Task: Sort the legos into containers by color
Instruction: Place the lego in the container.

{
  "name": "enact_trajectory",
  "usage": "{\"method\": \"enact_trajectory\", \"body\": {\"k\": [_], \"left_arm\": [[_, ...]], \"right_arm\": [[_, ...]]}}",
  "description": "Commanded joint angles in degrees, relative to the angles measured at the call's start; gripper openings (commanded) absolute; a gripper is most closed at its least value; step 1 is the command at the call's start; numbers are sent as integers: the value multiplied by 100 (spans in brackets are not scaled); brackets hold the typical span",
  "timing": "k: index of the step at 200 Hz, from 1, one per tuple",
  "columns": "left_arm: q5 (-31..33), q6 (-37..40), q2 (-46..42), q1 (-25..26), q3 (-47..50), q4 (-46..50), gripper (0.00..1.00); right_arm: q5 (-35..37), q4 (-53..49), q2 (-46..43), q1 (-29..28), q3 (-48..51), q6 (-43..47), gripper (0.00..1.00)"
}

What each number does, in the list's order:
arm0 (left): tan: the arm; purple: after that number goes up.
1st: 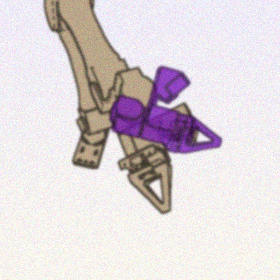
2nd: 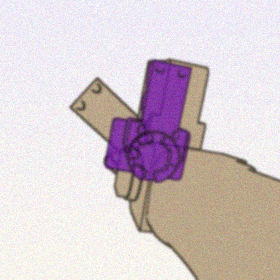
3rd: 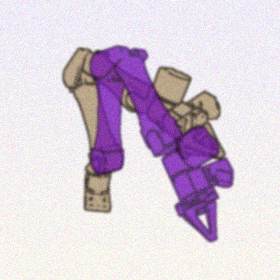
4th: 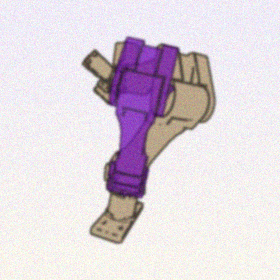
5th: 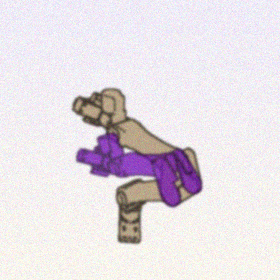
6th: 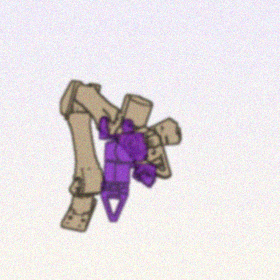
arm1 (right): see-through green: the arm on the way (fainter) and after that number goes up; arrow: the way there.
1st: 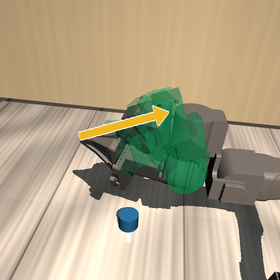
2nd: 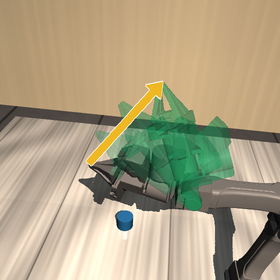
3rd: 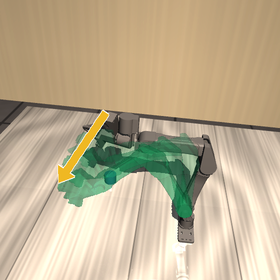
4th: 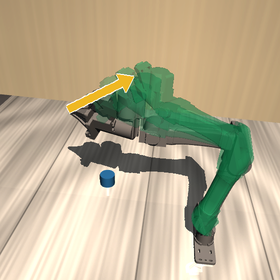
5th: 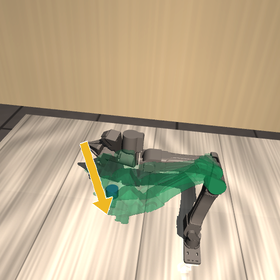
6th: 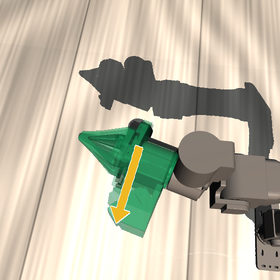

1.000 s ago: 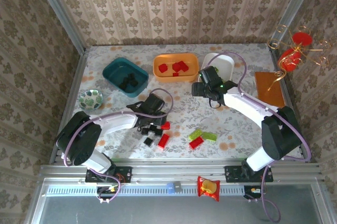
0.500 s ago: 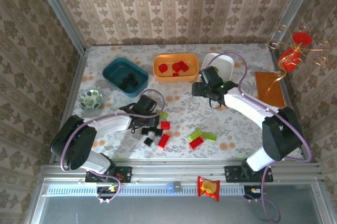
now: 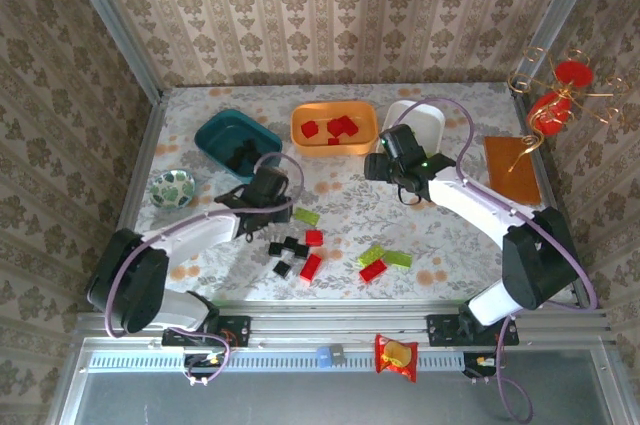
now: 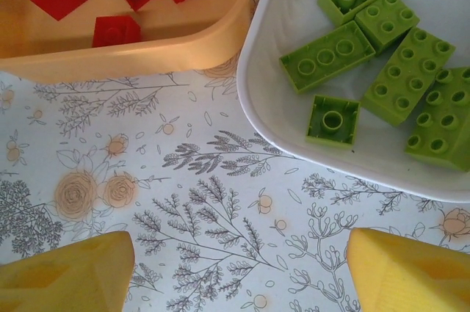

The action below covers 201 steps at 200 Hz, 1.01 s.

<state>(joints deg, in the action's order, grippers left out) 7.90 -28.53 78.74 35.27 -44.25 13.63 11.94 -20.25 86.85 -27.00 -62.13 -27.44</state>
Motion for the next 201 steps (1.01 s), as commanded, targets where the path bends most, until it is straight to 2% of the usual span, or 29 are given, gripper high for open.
{"method": "enact_trajectory", "body": {"k": [1,21,58,94,104,120,139,170,201], "left_arm": [[496,228,-139,-334,-584,-199,36],[827,350,256,-768,-1052,-399,37],[589,115,1224,-1763,-1711,-617,36],[350,79,1987,-2285,-2401,-484,38],[326,115,2157,-2354,-2614,-389,43],[270,145,2316,-2423,-2876,-247,58],[155,106,2203,-2428,-2967,-252,72],[-175,-106,1604,-2305,-2759,-449,84],[-202,-150,633,-1755,-2091,-695,95]], "right_arm": [[-34,4,-185,-68,78,-112,78],[-45,-32,-207,-102,119,-130,78],[-149,-65,-447,-210,377,-247,78],[-371,2,-888,-533,814,-288,78],[-539,108,-994,-639,983,-296,78],[-872,291,-1116,-811,1241,-341,78],[-1162,390,-1131,-1046,1360,-332,79],[-1304,476,-886,-1519,1303,-284,79],[-1493,595,-210,-1918,994,-221,80]]}}
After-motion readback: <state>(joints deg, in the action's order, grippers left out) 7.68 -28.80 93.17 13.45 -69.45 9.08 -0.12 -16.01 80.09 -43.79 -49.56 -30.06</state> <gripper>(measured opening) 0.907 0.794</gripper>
